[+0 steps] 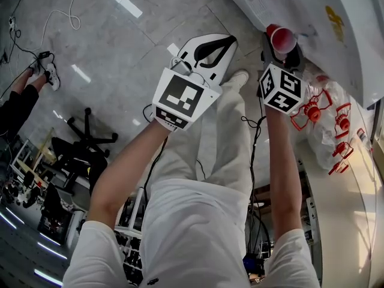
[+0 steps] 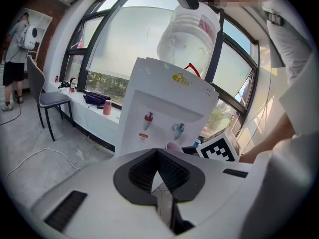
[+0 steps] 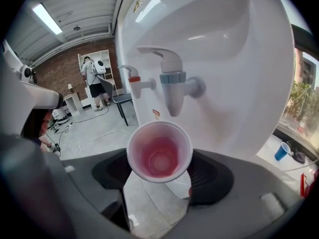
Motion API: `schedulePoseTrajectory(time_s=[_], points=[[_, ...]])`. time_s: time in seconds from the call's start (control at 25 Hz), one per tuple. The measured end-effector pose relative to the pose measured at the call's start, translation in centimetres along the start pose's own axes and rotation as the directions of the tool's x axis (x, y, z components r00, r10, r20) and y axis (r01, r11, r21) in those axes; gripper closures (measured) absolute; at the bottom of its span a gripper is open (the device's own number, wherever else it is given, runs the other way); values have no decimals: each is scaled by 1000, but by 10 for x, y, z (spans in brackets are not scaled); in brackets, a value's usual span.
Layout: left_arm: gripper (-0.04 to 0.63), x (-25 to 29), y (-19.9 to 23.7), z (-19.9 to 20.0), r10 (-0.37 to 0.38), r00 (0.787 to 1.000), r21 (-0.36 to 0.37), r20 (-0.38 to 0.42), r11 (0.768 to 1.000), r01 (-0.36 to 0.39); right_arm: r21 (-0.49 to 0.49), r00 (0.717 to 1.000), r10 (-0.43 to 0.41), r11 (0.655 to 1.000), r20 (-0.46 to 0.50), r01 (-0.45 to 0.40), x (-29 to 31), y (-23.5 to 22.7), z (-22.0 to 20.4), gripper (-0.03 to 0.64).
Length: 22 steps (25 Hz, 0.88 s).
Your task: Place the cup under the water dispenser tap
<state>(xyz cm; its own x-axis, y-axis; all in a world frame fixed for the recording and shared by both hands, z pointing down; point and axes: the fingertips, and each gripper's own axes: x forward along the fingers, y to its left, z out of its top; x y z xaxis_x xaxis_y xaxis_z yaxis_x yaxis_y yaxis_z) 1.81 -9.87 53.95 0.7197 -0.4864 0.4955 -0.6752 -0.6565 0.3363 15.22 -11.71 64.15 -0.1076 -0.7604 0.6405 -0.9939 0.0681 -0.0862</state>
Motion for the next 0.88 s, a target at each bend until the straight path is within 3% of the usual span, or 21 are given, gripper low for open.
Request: schedulePoseTrajectory(time_s=[0.56, 0.88], points=[[589, 12, 11, -11, -9, 1000, 9, -4, 1000, 9, 98, 986, -160, 982, -50, 164, 36, -21, -28, 267], [589, 13, 10, -18, -9, 1000, 6, -7, 1000, 9, 127, 977, -199, 970, -80, 208, 50, -31, -40, 267]])
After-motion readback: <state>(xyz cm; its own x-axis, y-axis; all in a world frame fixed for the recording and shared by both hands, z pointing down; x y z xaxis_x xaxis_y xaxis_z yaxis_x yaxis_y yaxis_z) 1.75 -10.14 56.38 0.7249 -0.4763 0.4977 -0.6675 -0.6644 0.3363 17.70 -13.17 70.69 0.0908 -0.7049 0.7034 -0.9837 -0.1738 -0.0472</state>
